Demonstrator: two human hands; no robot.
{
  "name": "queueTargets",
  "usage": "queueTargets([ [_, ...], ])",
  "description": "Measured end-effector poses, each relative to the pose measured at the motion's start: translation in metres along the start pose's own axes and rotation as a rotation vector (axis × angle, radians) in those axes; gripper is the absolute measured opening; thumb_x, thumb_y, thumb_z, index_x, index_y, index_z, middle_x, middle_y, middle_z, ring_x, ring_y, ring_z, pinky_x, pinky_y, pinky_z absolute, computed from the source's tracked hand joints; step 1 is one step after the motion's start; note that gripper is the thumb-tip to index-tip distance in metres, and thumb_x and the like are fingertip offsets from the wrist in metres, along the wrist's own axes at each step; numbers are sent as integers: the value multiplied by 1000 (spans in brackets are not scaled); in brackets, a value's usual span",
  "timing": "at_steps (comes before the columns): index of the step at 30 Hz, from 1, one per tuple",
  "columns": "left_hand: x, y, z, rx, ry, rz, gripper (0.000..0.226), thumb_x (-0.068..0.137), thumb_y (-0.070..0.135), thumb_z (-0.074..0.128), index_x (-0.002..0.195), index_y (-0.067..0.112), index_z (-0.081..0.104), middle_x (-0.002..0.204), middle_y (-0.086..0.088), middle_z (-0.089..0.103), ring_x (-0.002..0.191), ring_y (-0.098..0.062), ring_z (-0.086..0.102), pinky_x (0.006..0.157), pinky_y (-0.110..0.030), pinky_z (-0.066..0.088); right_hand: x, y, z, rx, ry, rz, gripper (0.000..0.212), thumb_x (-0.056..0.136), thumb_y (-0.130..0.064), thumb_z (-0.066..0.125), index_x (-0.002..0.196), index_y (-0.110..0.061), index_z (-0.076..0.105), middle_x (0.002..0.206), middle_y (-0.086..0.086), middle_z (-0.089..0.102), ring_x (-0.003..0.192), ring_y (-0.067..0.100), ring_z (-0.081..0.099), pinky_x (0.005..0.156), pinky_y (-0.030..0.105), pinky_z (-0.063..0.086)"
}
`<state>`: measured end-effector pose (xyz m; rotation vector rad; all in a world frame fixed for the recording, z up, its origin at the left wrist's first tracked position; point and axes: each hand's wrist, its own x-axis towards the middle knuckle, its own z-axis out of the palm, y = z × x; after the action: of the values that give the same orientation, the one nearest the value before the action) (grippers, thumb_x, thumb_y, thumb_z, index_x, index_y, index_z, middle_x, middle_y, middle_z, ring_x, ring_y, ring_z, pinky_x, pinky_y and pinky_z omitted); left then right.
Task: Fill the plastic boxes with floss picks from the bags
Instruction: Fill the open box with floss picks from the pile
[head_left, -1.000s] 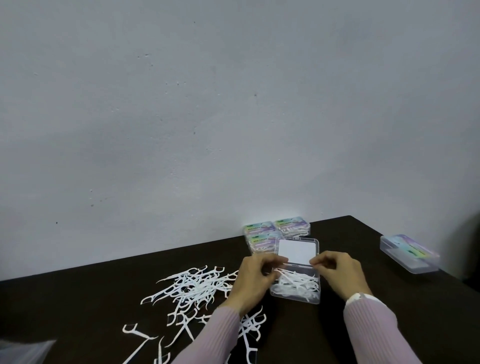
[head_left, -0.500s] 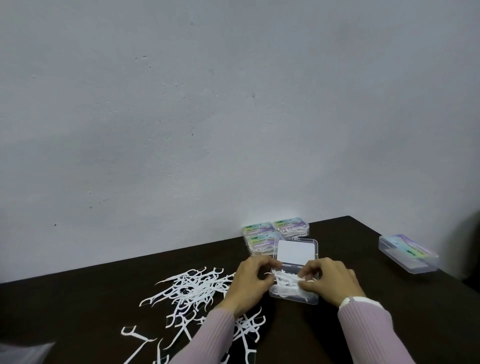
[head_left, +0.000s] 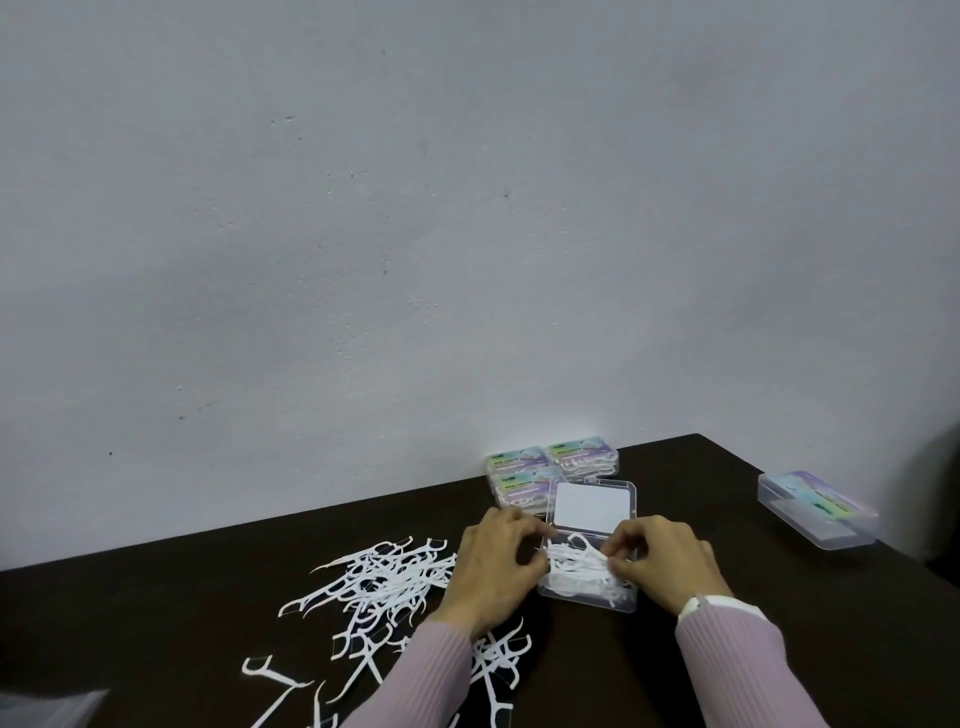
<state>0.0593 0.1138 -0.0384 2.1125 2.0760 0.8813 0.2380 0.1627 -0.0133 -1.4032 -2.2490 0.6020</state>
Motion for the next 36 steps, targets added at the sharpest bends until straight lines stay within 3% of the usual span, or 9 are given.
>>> queueTargets([
  [4,1,3,-4,73,-72,-2,23,94,33,46,114,34,58,115,11,52,103,-6,44,100,-30,32,0,-1,1,20,-23,1,10,85,-23,62,85,-33,63,80,-15,60,81,1,54,99,35,38],
  [10,3,9,-14,59,2,9,15,90,25,56,103,23,63,104,8,61,92,-8,55,92,-30,43,1,-2,0,29,-31,-9,10,85,-23,62,84,-33,62,76,-15,58,78,0,53,96,32,36],
  [15,5,12,-22,-16,150,8,20,89,22,58,104,22,71,100,9,69,86,0,60,83,-16,48,0,-1,1,35,-26,-7,10,85,-24,63,84,-34,63,77,-15,60,81,1,55,96,32,37],
  [18,6,13,-28,-26,253,17,18,89,19,61,104,21,72,100,11,70,84,4,60,74,-3,42,1,-1,1,32,-42,-5,9,85,-25,64,85,-34,64,77,-16,59,82,1,54,98,33,38],
  [22,7,16,-27,-55,360,38,16,85,16,66,97,24,73,88,11,71,77,4,60,74,-10,46,1,-2,1,33,-48,-6,11,85,-24,63,84,-35,63,78,-15,59,82,1,55,98,33,38],
  [24,6,16,-23,-103,357,52,24,83,15,67,103,29,66,80,13,68,74,0,61,74,-16,49,1,-1,1,26,-43,-7,11,86,-25,63,85,-35,63,78,-15,59,82,1,54,98,33,37],
  [27,6,15,-15,-91,308,56,48,81,18,68,119,40,48,75,17,63,77,-3,61,84,-26,50,1,0,1,24,-11,-17,12,86,-24,62,86,-35,63,78,-16,59,83,2,54,98,33,36],
  [32,0,24,-3,27,335,165,9,83,30,69,91,31,65,81,18,66,79,5,55,96,-21,30,1,0,0,40,24,-24,15,86,-21,59,85,-35,64,83,-14,62,84,3,55,97,33,37],
  [36,-1,23,8,-37,202,164,14,88,30,63,101,30,69,99,16,69,96,7,54,109,-27,24,2,1,0,59,29,-21,14,87,-20,59,88,-32,66,86,-13,62,85,4,55,99,34,38],
])
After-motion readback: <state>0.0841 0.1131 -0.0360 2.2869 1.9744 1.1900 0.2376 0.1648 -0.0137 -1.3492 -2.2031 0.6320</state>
